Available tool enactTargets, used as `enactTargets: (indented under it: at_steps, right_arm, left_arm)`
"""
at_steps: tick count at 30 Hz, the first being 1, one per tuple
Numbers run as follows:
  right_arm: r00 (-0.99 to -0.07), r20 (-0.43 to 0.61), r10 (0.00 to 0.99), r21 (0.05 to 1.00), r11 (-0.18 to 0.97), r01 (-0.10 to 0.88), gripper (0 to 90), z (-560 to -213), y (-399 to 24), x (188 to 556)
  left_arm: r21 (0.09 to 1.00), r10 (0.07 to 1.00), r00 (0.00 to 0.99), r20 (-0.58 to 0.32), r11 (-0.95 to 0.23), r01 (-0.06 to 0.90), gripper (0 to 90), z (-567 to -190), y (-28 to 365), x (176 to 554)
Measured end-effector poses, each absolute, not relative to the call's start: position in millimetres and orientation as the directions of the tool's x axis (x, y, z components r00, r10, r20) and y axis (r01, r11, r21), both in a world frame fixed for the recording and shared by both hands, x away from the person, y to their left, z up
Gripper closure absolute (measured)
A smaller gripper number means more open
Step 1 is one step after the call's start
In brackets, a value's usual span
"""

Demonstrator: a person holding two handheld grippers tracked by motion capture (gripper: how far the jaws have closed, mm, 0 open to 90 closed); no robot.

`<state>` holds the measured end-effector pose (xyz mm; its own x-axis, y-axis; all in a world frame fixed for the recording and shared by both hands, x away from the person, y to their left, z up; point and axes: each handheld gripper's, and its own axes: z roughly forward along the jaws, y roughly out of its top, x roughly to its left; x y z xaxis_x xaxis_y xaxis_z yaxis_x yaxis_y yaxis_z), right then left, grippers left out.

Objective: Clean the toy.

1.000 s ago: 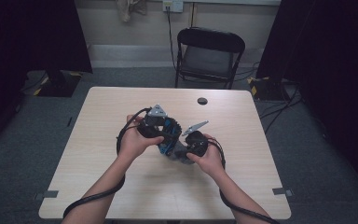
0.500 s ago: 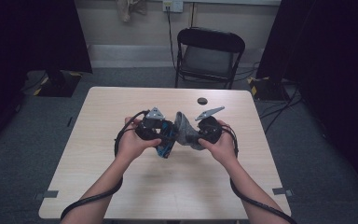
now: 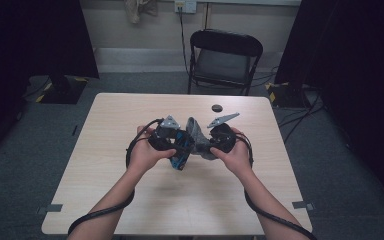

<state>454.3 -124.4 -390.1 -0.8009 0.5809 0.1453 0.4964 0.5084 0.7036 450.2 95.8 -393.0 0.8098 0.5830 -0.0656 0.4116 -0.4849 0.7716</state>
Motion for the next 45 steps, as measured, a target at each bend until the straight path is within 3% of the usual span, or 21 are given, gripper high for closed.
enactTargets:
  at_steps: [45]
  right_arm:
    - [-0.818, 0.191, 0.542, 0.648, 0.556, 0.52, 71.9, -437.4, -99.9, 441.2]
  left_arm:
    - [0.79, 0.578, 0.814, -0.06, -0.47, 0.393, 25.3, -383.3, 96.8, 449.9]
